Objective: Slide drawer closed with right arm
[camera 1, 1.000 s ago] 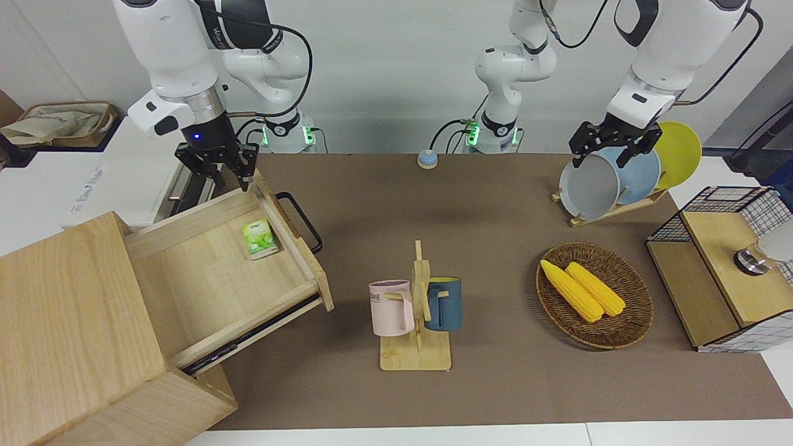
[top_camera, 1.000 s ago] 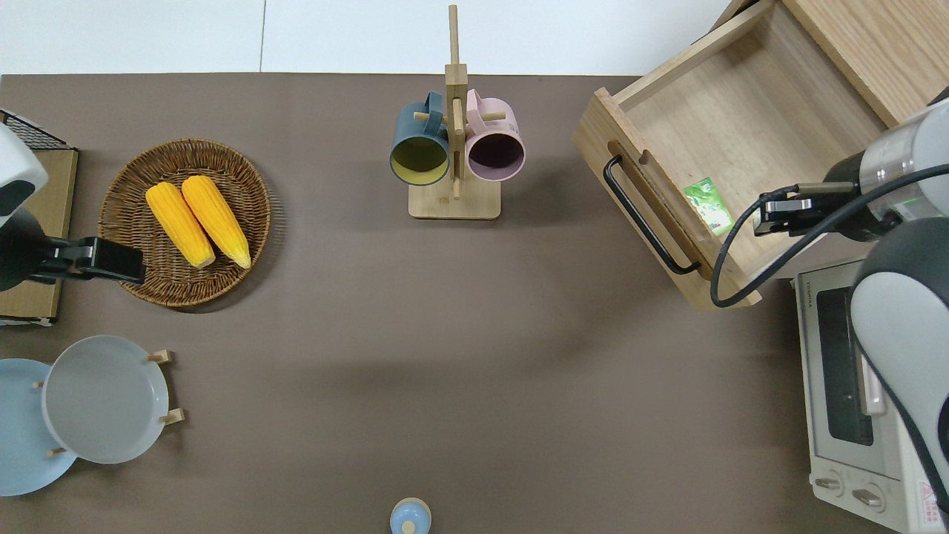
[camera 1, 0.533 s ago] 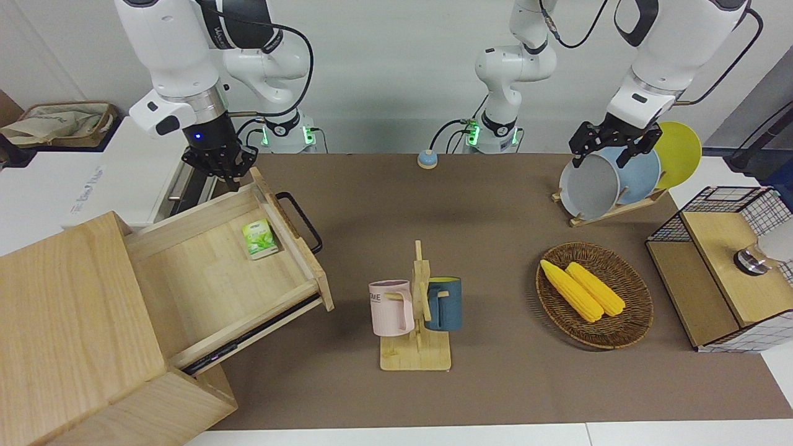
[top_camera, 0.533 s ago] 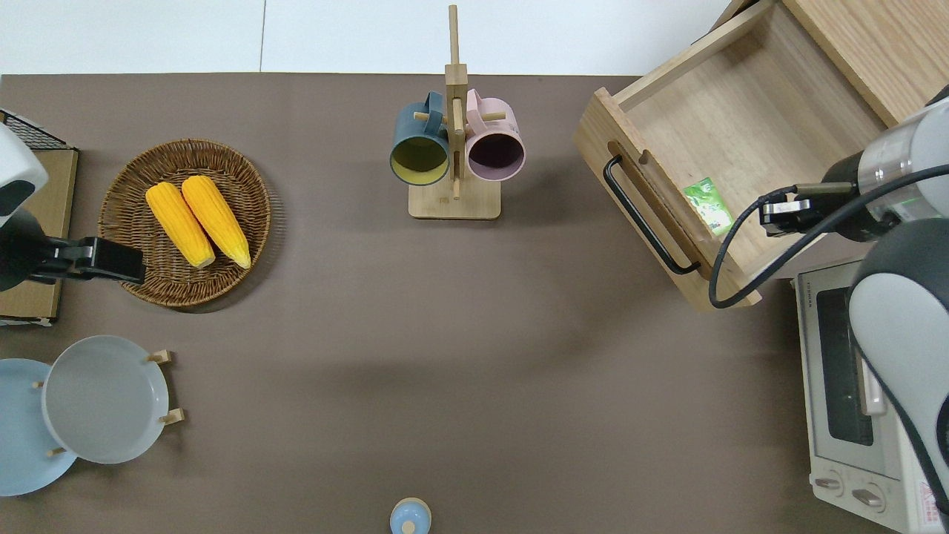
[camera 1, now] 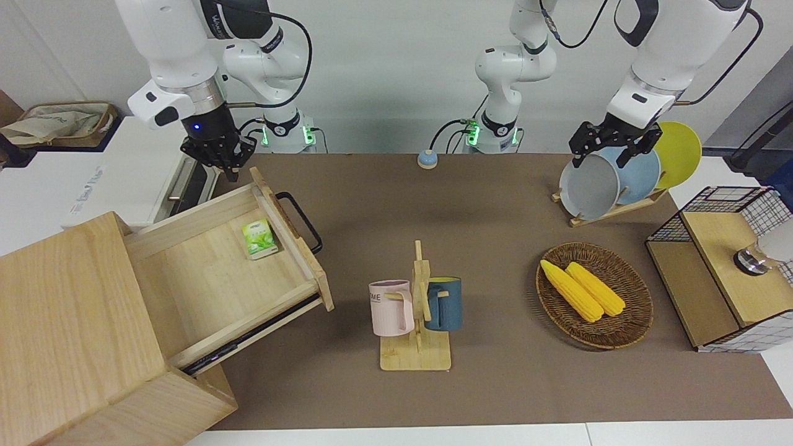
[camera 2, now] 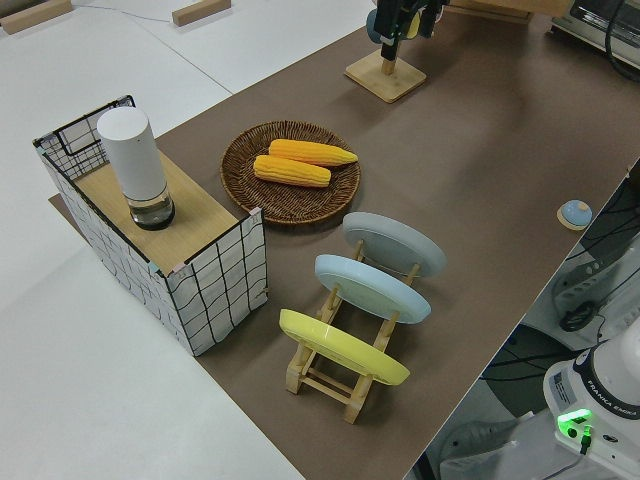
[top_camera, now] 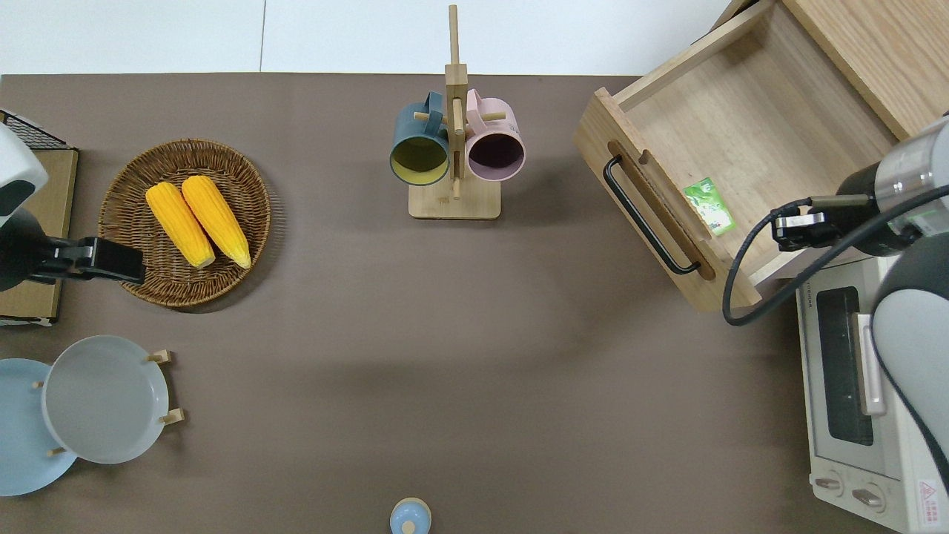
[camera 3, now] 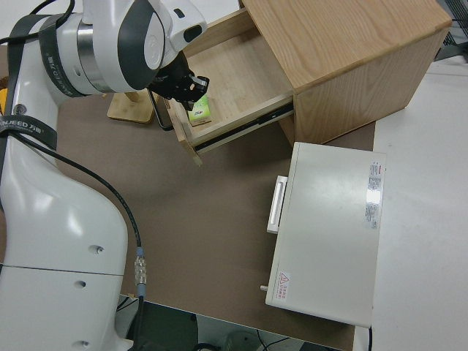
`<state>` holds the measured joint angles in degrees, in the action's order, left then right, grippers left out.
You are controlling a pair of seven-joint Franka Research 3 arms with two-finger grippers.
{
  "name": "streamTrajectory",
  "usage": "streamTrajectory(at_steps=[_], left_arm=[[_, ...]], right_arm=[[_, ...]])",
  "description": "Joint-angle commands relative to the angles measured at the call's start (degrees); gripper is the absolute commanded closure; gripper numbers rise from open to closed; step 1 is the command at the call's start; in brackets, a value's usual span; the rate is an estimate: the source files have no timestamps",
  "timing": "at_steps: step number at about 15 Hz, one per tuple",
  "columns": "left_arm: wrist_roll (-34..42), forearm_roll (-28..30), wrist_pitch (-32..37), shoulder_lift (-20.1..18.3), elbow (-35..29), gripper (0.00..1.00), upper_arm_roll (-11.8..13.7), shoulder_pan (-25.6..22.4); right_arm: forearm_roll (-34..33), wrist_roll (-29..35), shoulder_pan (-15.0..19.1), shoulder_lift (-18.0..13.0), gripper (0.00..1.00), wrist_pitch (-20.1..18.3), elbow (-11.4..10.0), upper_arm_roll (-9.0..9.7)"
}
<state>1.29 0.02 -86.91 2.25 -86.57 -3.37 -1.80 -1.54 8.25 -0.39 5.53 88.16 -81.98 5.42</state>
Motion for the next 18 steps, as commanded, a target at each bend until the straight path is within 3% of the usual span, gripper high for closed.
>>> streamTrajectory(at_steps=[1,4,10,18], left_arm=[[0.6,-1.0,1.1,0.7,1.5,0.01,-0.4,-0.3],[0.6,-1.0,1.1,0.7,1.4,0.01,-0.4,-0.3],[0.6,-1.0,1.1,0.7,1.5,0.01,-0.4,-0.3],[0.6,-1.0,1.1,0.7,1.4,0.01,-0.4,-0.3]], right_arm=[[-1.0,-0.5,0.3,-2.4,1.0,-2.6,-0.1,0.21],[-0.9,1.4,-0.1,-2.5,1.0,-2.6,0.9,0.64],[-1.4,13.4,-4.4,-2.0,1.0,-2.5,1.9,0.73],[-1.0,35.0,-11.6,2.0,1.0,0.6,1.9,0.73]])
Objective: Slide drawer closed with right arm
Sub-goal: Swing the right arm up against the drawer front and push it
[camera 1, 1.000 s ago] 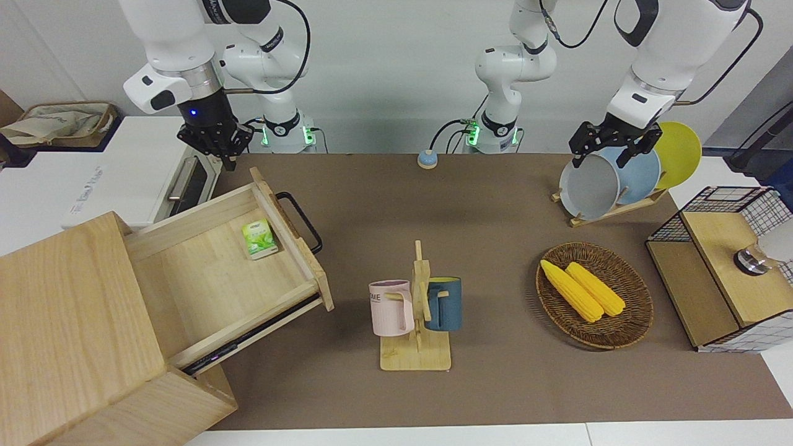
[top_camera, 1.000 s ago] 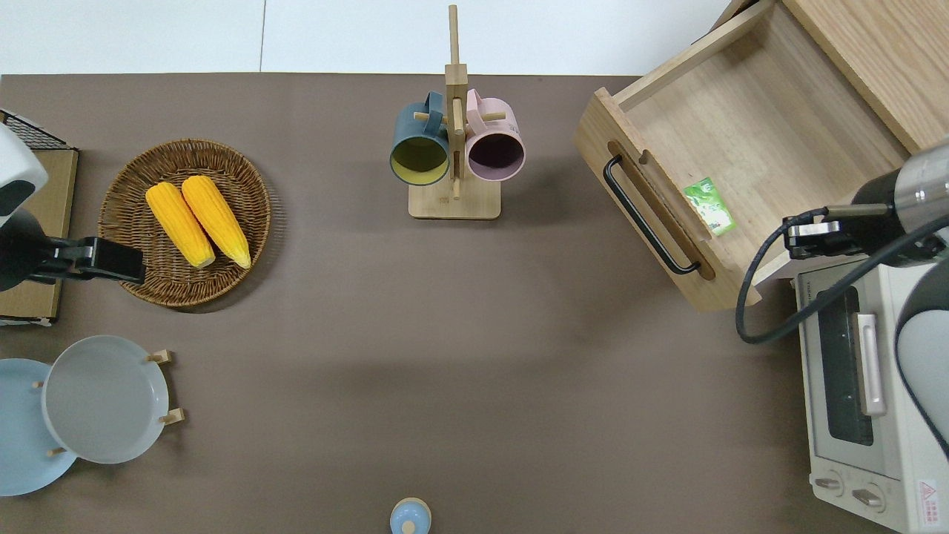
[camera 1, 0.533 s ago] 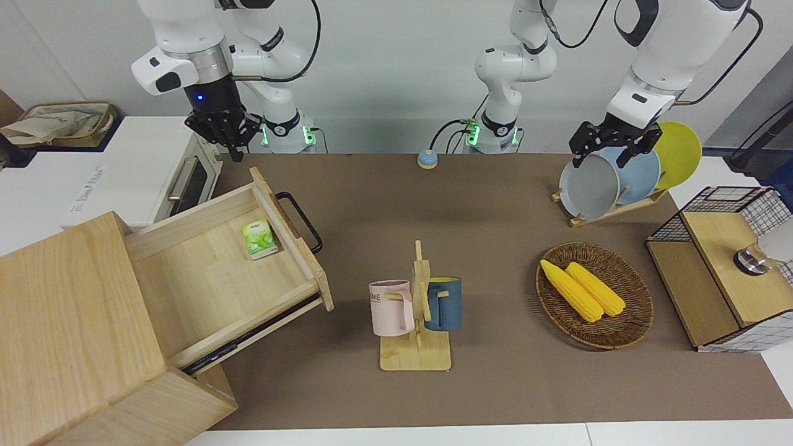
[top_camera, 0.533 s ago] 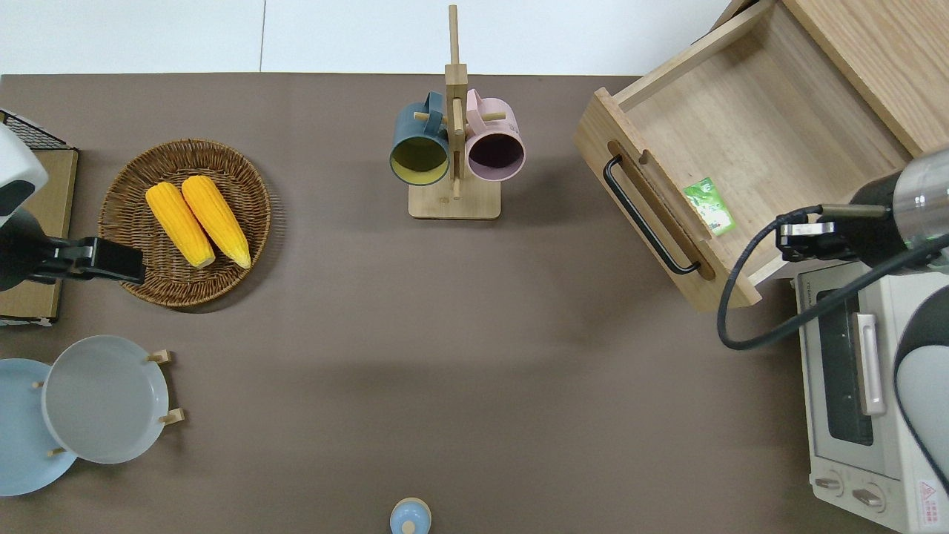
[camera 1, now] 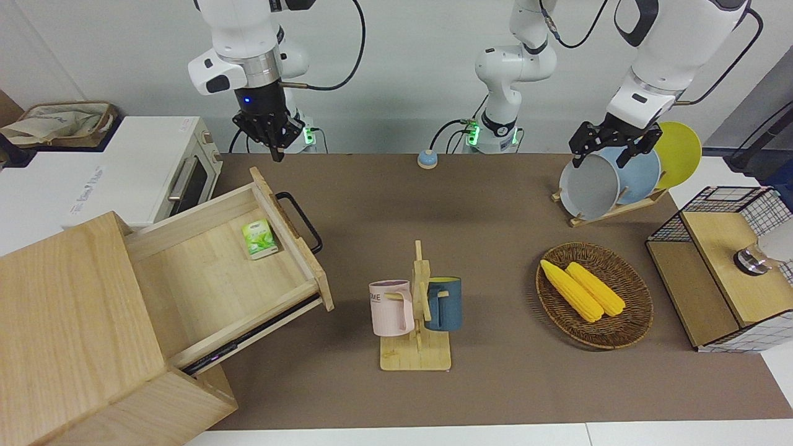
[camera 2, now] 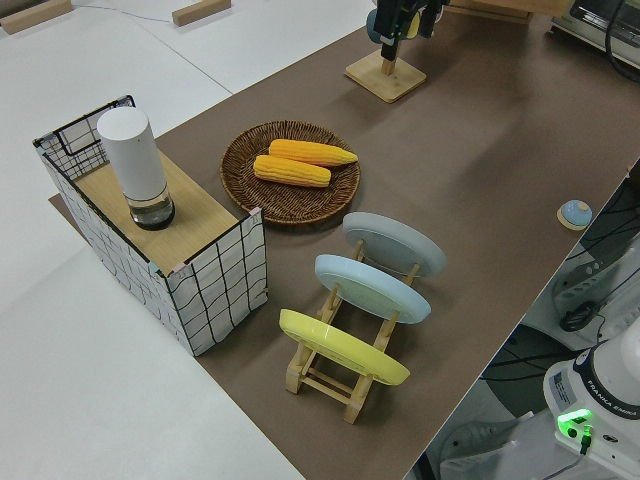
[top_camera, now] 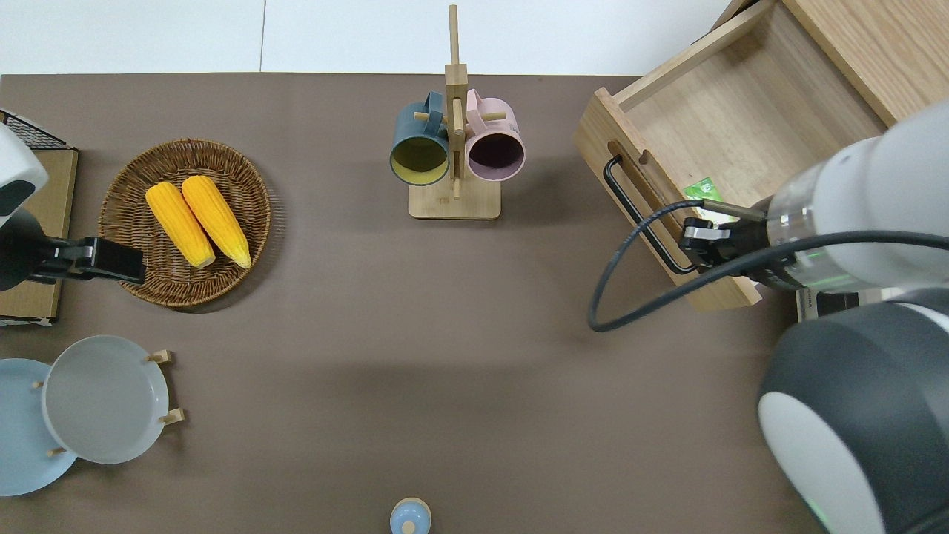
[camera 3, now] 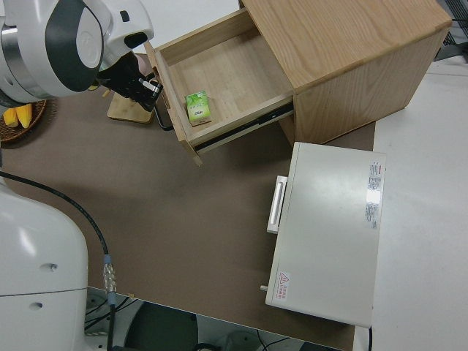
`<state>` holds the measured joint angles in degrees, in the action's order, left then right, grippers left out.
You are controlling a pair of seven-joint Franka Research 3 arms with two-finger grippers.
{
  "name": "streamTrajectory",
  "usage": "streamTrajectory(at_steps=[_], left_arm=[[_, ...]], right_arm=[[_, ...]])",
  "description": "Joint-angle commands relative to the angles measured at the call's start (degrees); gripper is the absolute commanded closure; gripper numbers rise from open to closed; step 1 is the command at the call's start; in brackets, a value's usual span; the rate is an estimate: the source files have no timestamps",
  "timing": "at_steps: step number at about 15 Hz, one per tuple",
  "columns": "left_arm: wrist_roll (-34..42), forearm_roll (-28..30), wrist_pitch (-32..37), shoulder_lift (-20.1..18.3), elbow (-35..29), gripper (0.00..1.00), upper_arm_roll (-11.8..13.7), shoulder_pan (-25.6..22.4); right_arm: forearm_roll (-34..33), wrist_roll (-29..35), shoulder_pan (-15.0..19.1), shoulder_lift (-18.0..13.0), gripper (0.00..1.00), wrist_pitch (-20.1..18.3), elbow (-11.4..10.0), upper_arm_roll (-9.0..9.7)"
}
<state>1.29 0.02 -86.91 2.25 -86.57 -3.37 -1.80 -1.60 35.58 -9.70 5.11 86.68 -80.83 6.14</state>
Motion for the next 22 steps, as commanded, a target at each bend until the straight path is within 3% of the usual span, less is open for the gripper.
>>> streamTrajectory(at_steps=[1,4,11,17,22], left_arm=[[0.6,-1.0,1.1,0.7,1.4,0.01,-0.4,-0.3],[0.6,-1.0,1.1,0.7,1.5,0.0,-0.4,-0.3],[0.6,-1.0,1.1,0.7,1.4,0.01,-0.4,-0.3],[0.6,-1.0,1.1,0.7,1.5,0.01,-0.4,-0.3],[0.6,-1.0,1.1,0.7,1.4,0.01,-0.4,-0.3]], right_arm=[[-1.1,10.4,-3.2,3.2,1.0,3.0,0.7,0.02],[-1.3,18.2,-5.0,5.7,1.0,5.0,0.3,0.02],[-1.3,26.5,-5.3,10.0,1.0,5.7,-0.6,-0.07],[-3.4,31.5,-5.3,10.5,1.0,10.2,-5.6,-0.07],[-3.4,35.0,-5.0,12.1,1.0,13.3,-5.9,-0.16]])
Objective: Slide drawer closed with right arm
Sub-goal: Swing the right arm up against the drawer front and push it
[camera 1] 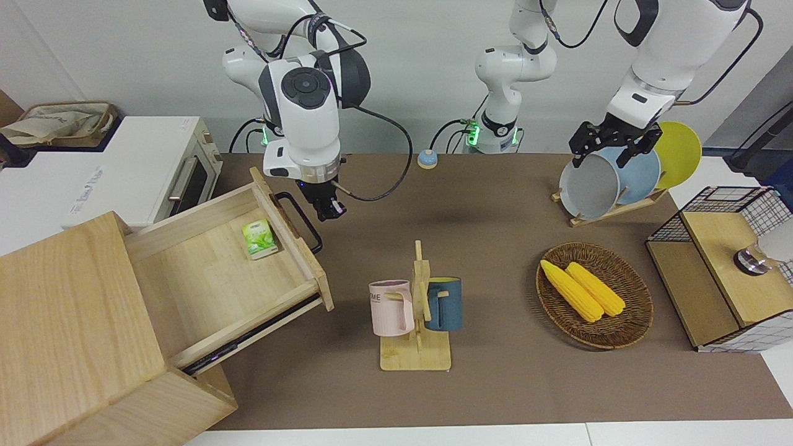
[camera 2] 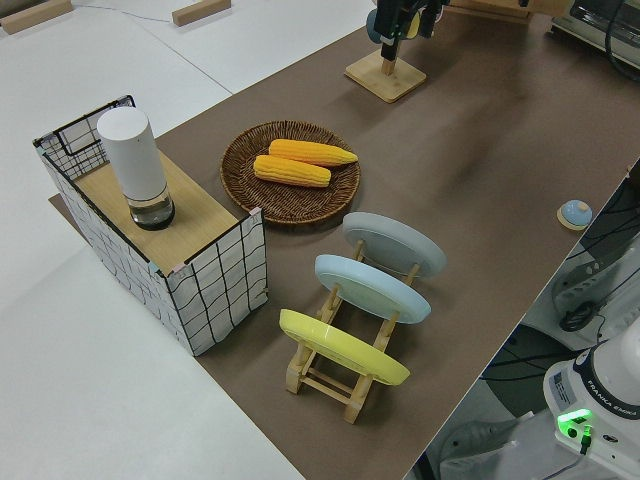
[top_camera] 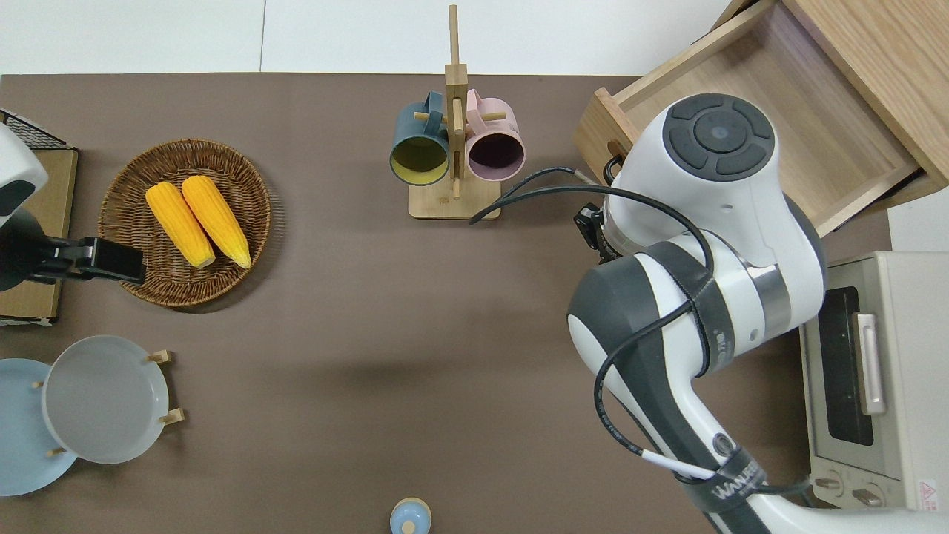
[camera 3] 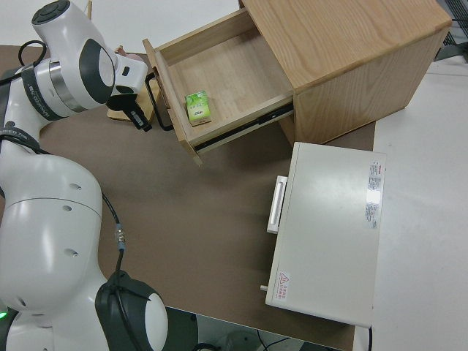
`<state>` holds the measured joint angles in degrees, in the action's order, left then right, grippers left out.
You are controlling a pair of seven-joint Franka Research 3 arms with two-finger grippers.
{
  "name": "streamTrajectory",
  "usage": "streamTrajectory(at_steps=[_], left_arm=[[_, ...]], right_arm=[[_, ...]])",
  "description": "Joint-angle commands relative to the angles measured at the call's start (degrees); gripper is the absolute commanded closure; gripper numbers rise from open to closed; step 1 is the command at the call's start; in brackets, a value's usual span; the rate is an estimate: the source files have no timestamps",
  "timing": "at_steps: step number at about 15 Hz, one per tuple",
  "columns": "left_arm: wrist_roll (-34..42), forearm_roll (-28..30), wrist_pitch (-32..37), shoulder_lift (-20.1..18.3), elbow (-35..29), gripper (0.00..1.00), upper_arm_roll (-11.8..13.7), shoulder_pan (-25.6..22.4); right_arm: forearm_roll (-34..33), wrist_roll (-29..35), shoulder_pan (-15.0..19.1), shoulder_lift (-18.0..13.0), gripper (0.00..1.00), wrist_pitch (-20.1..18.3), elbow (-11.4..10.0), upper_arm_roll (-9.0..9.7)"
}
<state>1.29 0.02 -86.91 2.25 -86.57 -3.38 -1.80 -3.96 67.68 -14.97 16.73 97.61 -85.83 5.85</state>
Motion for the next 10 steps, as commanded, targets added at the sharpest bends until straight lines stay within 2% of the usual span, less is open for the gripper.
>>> streamTrajectory(at_steps=[1,4,10], left_arm=[[0.6,-1.0,1.1,0.7,1.5,0.01,-0.4,-0.3],[0.6,-1.0,1.1,0.7,1.5,0.01,-0.4,-0.3],[0.6,-1.0,1.1,0.7,1.5,0.01,-0.4,-0.3]], right_arm=[[-1.0,3.9,0.1,0.7,1.0,3.2,-0.9,0.13],[-0.5,7.0,0.6,0.9,1.0,6.4,-1.8,0.13],[-0.6,6.8,1.2,1.7,1.0,7.9,-1.6,0.04]])
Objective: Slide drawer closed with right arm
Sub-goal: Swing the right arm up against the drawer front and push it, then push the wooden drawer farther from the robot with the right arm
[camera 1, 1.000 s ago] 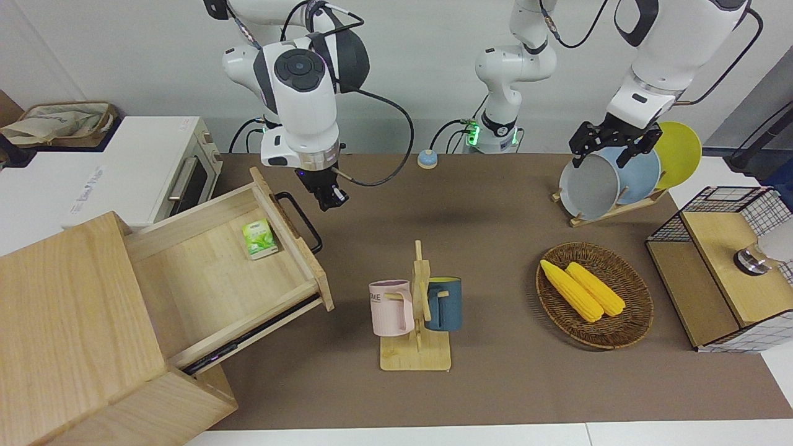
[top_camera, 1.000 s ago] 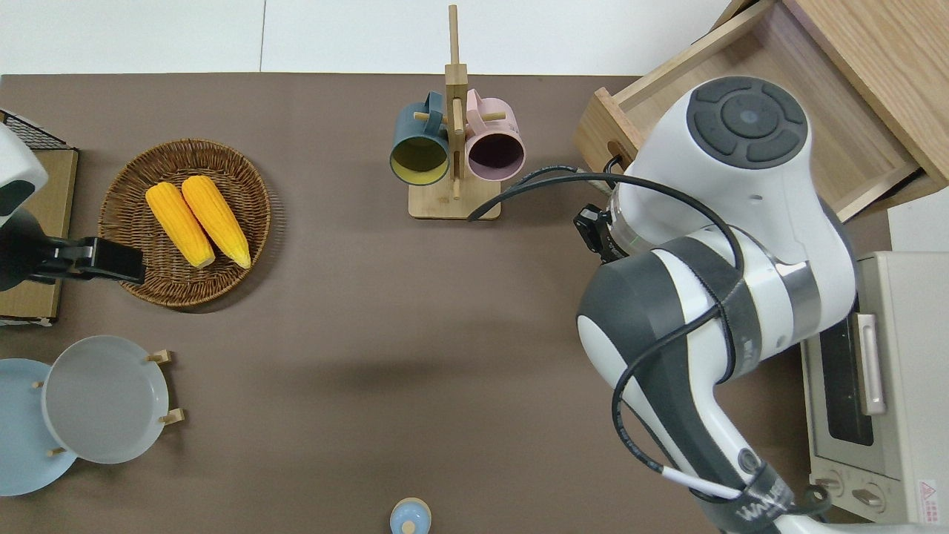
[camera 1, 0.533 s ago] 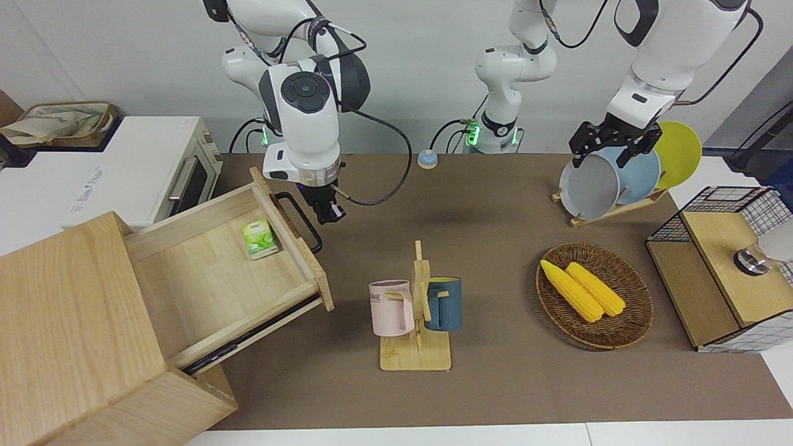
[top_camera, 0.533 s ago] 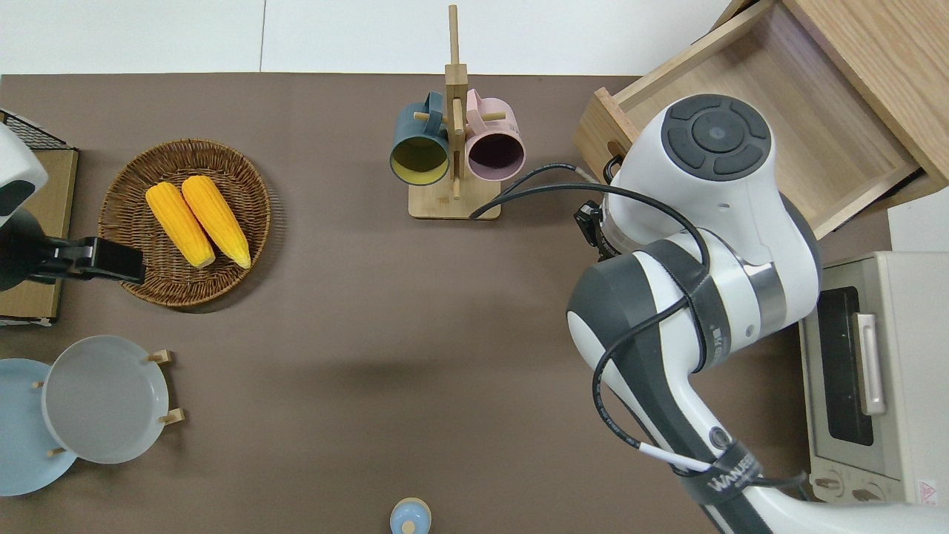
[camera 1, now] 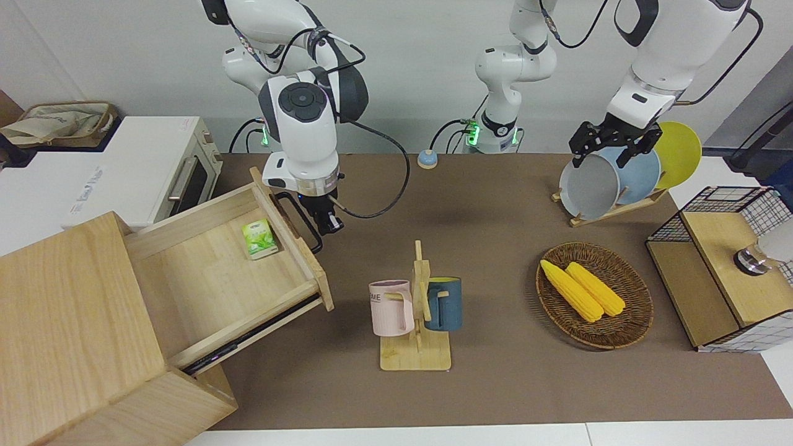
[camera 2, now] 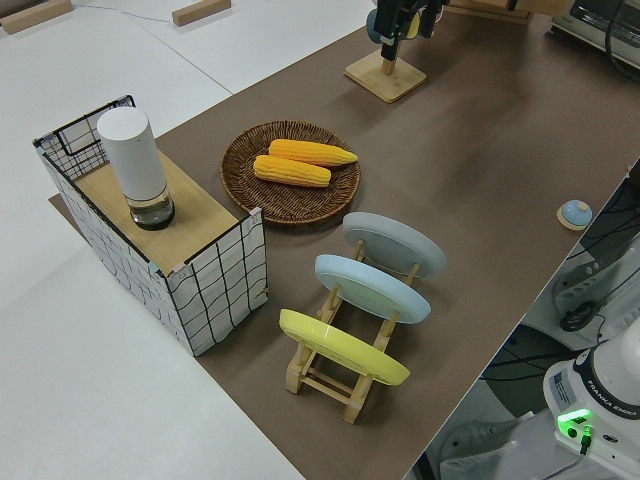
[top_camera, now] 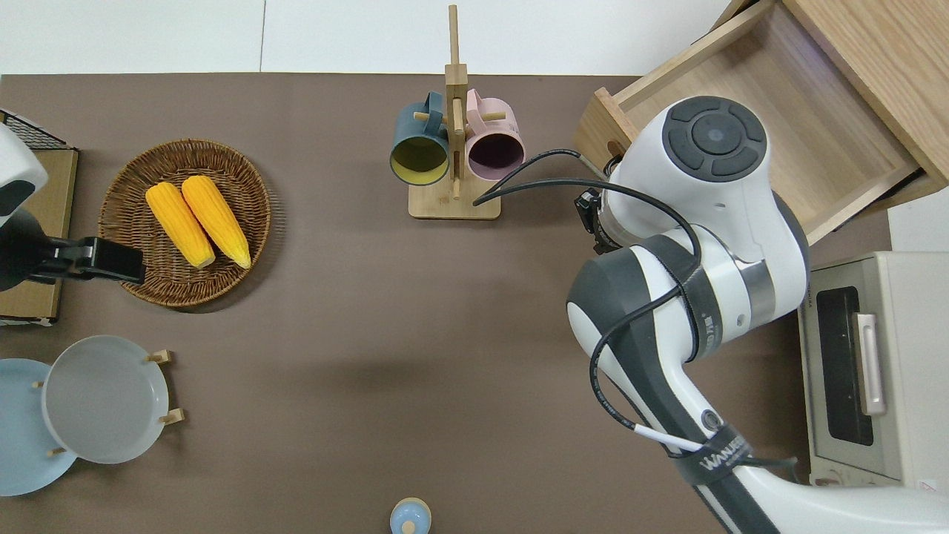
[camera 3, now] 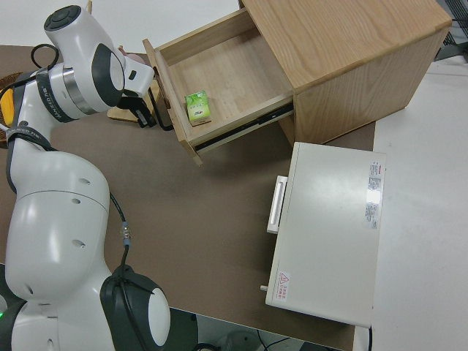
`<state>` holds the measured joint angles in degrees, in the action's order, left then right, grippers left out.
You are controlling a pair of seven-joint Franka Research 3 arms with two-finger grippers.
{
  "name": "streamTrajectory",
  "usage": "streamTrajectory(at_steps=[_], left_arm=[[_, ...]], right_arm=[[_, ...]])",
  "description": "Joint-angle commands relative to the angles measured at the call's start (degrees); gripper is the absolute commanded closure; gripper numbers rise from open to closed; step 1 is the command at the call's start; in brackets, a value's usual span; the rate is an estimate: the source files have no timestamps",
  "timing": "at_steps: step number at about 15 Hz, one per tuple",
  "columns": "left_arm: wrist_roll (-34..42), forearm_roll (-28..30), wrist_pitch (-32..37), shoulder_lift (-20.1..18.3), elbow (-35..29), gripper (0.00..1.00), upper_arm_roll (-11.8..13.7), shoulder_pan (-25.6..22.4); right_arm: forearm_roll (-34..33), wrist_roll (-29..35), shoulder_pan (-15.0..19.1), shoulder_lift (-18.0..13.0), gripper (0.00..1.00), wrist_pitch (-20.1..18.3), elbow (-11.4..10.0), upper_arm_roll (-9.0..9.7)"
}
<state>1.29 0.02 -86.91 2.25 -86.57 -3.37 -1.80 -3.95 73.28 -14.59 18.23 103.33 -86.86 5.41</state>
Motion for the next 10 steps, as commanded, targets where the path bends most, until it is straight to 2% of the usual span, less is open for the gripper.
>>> streamTrajectory(at_steps=[1,5,10], left_arm=[[0.6,-1.0,1.1,0.7,1.4,0.01,-0.4,-0.3],[0.6,-1.0,1.1,0.7,1.4,0.01,-0.4,-0.3],[0.6,-1.0,1.1,0.7,1.4,0.01,-0.4,-0.3]], right_arm=[[-0.7,1.0,0.9,0.2,1.0,2.1,-0.4,0.48],[-1.0,0.3,1.0,0.3,1.0,2.1,-0.1,0.12],[-0.7,-2.4,2.5,0.9,1.0,2.1,1.3,-0.14]])
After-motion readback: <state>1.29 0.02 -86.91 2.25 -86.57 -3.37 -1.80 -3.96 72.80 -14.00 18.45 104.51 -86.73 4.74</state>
